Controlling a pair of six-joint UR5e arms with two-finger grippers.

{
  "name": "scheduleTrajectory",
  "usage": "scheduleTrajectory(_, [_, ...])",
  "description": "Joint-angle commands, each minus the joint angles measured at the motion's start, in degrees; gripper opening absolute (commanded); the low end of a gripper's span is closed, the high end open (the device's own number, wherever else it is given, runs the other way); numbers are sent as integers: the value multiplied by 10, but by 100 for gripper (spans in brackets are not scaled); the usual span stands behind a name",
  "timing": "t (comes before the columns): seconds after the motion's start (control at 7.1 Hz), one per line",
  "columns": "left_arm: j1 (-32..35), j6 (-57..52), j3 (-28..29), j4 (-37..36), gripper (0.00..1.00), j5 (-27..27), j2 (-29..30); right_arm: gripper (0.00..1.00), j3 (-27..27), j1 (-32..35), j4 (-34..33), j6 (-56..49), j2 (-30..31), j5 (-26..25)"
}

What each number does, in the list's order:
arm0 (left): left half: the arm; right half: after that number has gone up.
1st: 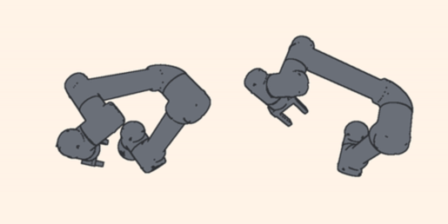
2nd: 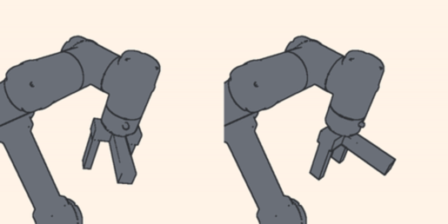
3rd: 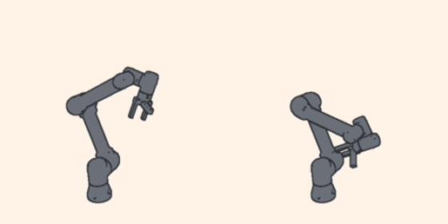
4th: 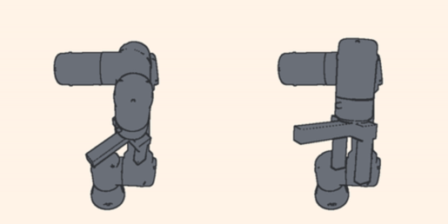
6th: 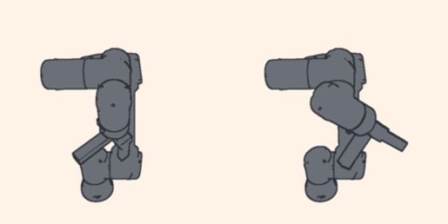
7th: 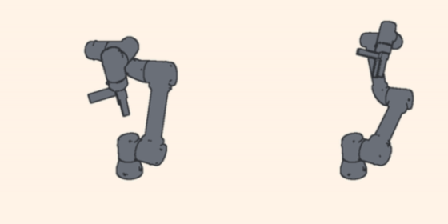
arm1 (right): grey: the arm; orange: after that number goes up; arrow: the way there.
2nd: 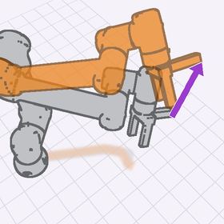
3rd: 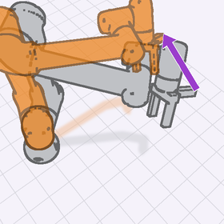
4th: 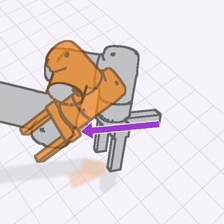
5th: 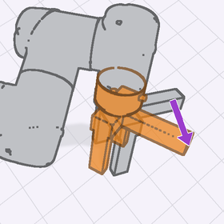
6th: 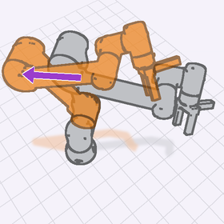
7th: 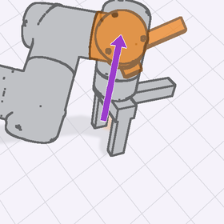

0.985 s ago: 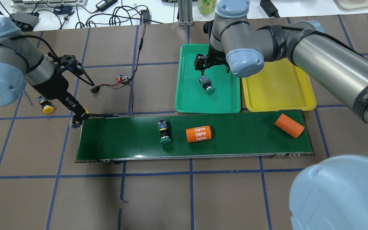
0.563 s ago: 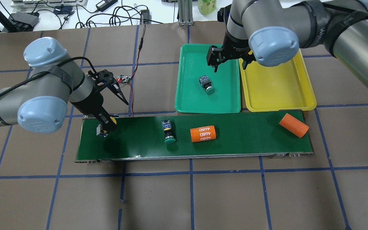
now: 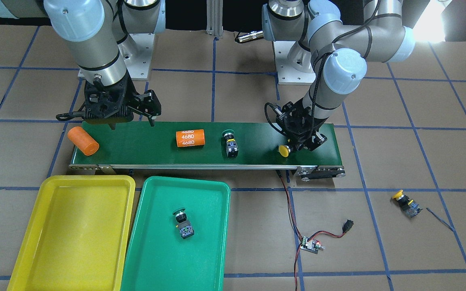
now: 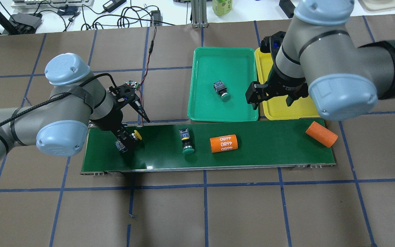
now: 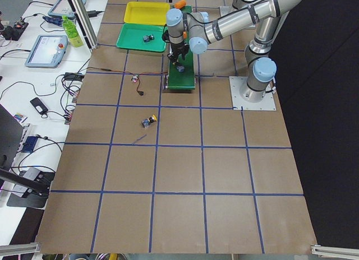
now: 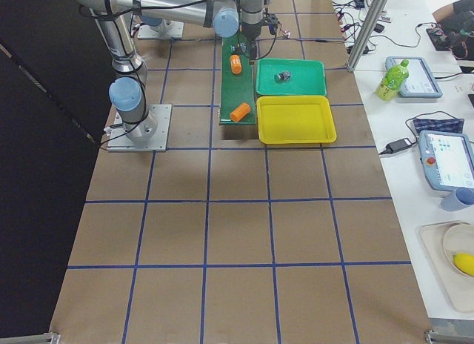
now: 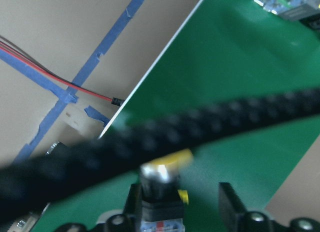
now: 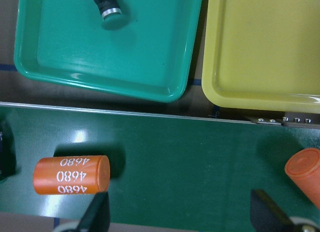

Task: Sort buttons by color to trays
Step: 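Place yellow-capped button on belt with left gripper while right gripper returns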

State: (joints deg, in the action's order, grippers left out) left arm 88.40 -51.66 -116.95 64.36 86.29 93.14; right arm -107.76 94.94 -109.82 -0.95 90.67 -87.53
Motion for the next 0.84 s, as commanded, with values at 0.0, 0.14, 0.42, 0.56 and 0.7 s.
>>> scheduleTrajectory(0.0, [-28, 51, 29, 5, 100, 8, -11, 100, -92, -1, -114, -33, 21, -5])
scheduleTrajectory(0.14, [-102, 50, 57, 6, 100, 7, 5, 100, -92, -1, -114, -35, 21, -31])
scheduleTrajectory(0.42, [-224, 32, 114, 22, 100, 5, 67, 100, -93, 15, -120, -14, 21, -21])
scheduleTrajectory(0.56, [-239, 31, 159, 18, 100, 10, 108, 100, -93, 34, -121, 21, 17, -22])
scheduleTrajectory(0.7, [-242, 26, 214, 19, 100, 37, 161, 100, -90, 61, -122, 52, 13, -22])
